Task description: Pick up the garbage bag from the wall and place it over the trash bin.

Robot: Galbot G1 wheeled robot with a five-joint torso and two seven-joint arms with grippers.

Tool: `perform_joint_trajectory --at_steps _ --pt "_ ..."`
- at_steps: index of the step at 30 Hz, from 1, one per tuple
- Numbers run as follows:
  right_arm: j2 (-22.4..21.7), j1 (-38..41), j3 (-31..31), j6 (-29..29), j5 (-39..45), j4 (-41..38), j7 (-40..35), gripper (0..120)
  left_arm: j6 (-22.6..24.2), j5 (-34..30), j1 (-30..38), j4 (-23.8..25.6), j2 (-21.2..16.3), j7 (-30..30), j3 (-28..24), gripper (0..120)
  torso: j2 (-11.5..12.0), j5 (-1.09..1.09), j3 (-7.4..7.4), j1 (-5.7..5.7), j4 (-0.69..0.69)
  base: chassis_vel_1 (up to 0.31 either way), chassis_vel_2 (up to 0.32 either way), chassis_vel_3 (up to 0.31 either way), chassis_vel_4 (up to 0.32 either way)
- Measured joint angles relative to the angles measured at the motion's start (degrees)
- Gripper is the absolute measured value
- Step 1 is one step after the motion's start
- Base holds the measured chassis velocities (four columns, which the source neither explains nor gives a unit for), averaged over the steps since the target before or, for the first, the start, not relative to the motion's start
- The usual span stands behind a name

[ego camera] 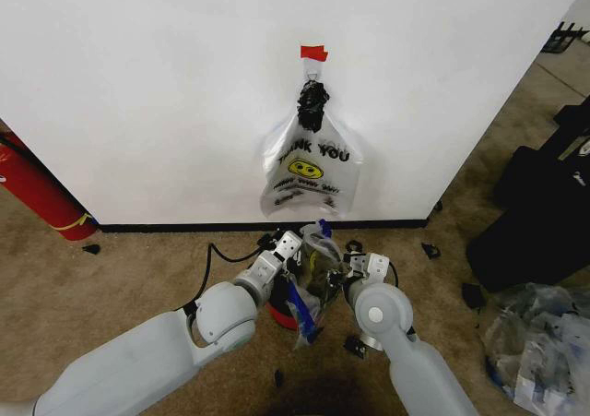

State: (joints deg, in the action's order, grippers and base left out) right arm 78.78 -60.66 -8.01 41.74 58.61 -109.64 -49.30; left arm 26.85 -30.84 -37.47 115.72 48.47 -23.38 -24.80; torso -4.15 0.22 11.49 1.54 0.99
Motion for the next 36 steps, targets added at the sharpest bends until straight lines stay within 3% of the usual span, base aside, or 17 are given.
perform_joint_trajectory --at_steps 5,7,20,36 --pt "0.93 -0.21 -0.18 -0.44 -0.18 -0.03 -0.31 3 -0.02 0.02 -0.09 0.31 -0.4 0.04 0.27 0 0.0 0.0 0.0 0.0 0.0 0.0 0.0 0.0 0.0" --pt "1.08 -0.3 -0.25 -0.55 -0.19 -0.1 -0.31 0 -0.02 0.01 -0.09 0.39 -0.46 0.05 0.29 0 0.0 0.0 0.0 0.0 0.0 0.0 0.0 0.0 0.0" --pt "2.6 -3.21 -3.56 -3.15 -1.04 -2.27 1.62 0 0.31 -1.59 -0.63 0.98 -1.27 -0.02 1.77 0 0.0 0.0 0.0 0.0 0.0 0.0 0.0 0.0 0.0" --pt "1.43 -12.74 -10.59 -6.2 -3.17 -10.06 14.48 0 1.56 -6.72 -2.23 1.77 -6.19 -0.27 7.84 0 0.0 0.0 0.0 0.0 0.0 0.0 0.0 0.0 0.0"
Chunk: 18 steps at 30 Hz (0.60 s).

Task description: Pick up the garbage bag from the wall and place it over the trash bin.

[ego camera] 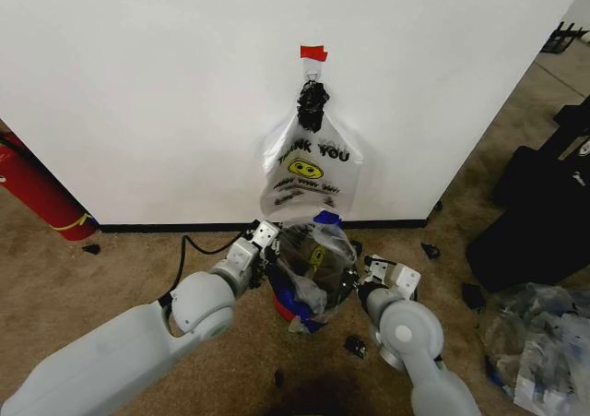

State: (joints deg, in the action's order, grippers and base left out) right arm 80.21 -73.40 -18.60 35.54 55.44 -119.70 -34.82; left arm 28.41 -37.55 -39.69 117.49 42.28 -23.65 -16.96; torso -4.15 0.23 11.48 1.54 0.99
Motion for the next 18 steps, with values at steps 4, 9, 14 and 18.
perform_joint_trajectory --at_steps 4,9,14,18 --pt "-0.59 -1.76 -1.88 -0.2 -0.97 -1.22 3.11 0 0.74 -0.83 -0.57 0.52 -1.67 -0.03 1.42 0 0.0 0.0 0.0 0.0 -0.01 0.0 0.0 0.0 0.0" --pt "-0.86 -3.79 -3.53 -0.56 -0.87 -2.96 5.99 0 1.21 -2.55 -1.58 0.73 -3.47 0.13 2.73 0 0.0 -0.01 0.0 0.0 0.0 0.0 0.0 0.0 0.0" --pt "-0.91 -6.3 -6.09 -0.12 2.14 -5.86 9.0 0 1.12 -4.28 -3.53 0.7 -4.7 1.9 4.63 0 0.0 0.0 0.0 0.0 -0.01 0.0 0.0 0.0 0.0" --pt "-0.79 -7.54 -7.32 0.02 3.85 -7.9 10.37 0 -0.38 -6.38 -4.46 0.34 -4.31 3.05 5.1 0 0.0 0.0 0.0 0.0 0.0 0.0 0.0 0.0 0.0"
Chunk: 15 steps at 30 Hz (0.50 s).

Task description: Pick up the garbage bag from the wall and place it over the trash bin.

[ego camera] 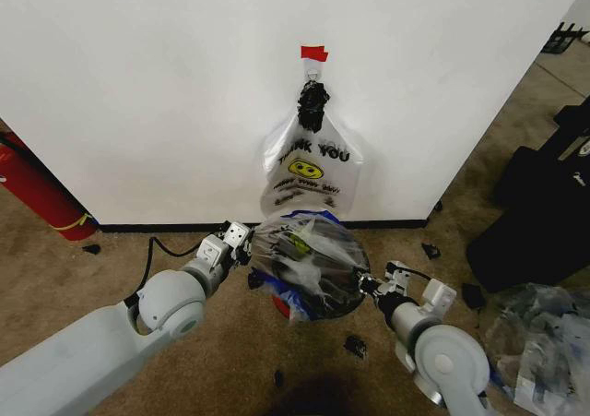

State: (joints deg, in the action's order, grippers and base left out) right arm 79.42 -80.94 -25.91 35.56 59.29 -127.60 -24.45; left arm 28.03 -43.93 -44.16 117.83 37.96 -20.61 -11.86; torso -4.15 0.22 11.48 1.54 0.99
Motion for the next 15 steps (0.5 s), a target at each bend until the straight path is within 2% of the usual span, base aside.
perform_joint_trajectory --at_steps 3,9,12,15 --pt "0.16 -0.31 -1.93 -0.23 2.19 -1.29 -0.62 0 -3.21 -1.6 -2.8 0.43 0.8 2.17 1.37 0 0.0 0.0 0.0 0.0 0.0 0.0 0.0 0.0 0.0" --pt "0.39 -0.29 -2.62 -0.84 2.42 -1.13 -2.12 0 -3.51 -1.83 -5.64 2.66 2.47 0.72 4.84 0 0.0 0.0 0.0 0.0 0.01 0.0 0.0 0.0 0.0" --pt "1.44 -0.07 -3.38 -1.49 2.76 -0.17 -3.3 0 -3.52 -1.83 -8.79 5.36 3.41 -0.47 9.13 15 0.0 0.0 0.01 0.0 -0.01 0.0 0.0 0.0 0.0" --pt "2.07 0.01 -3.84 -1.74 3.04 0.22 -3.66 0 -3.52 -1.83 -10.14 6.81 3.76 -0.92 10.76 22 0.0 -0.01 0.01 0.0 -0.01 0.0 0.0 0.0 0.0"
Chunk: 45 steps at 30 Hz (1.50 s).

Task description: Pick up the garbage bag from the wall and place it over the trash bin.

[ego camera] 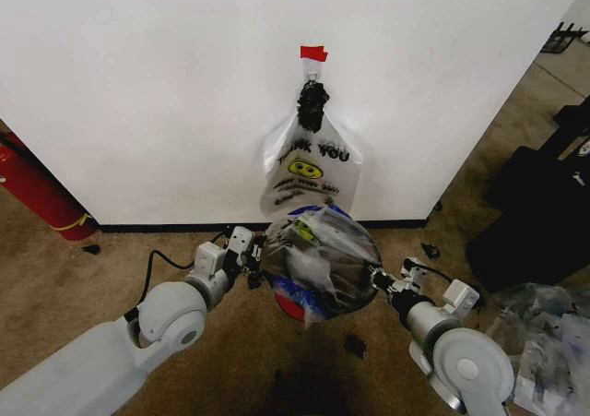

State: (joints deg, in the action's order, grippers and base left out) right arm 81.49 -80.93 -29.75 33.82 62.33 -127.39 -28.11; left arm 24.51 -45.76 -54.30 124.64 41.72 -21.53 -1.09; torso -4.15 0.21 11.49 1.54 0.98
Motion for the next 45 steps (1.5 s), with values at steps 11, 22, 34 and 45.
perform_joint_trajectory --at_steps 11,22,34,45 --pt "1.57 -0.28 -2.31 -3.49 0.94 1.04 -2.73 0 -4.06 -2.79 -11.69 10.49 4.69 -5.57 5.2 65 0.0 0.01 0.0 0.0 0.0 0.0 0.0 0.0 0.0" --pt "1.62 -0.63 -2.39 -7.73 1.15 0.25 -7.53 0 -3.2 -8.17 -23.89 19.03 9.87 -4.51 4.42 95 0.0 0.01 -0.01 0.0 0.0 0.0 0.0 0.0 0.0" --pt "1.94 -1.25 -2.2 -7.52 -1.19 -1.32 -7.57 0 1.65 -28.29 -17.02 17.37 14.57 -11.84 1.36 91 0.0 0.01 0.0 0.0 0.01 0.0 0.0 0.0 0.0" --pt "2.54 -1.67 -1.9 -7.14 -2.26 -1.72 -6.73 0 1.29 -24.49 -11.58 12.17 17.4 -11.31 -0.48 90 0.0 0.01 0.0 0.01 0.01 0.0 0.0 0.0 0.0"
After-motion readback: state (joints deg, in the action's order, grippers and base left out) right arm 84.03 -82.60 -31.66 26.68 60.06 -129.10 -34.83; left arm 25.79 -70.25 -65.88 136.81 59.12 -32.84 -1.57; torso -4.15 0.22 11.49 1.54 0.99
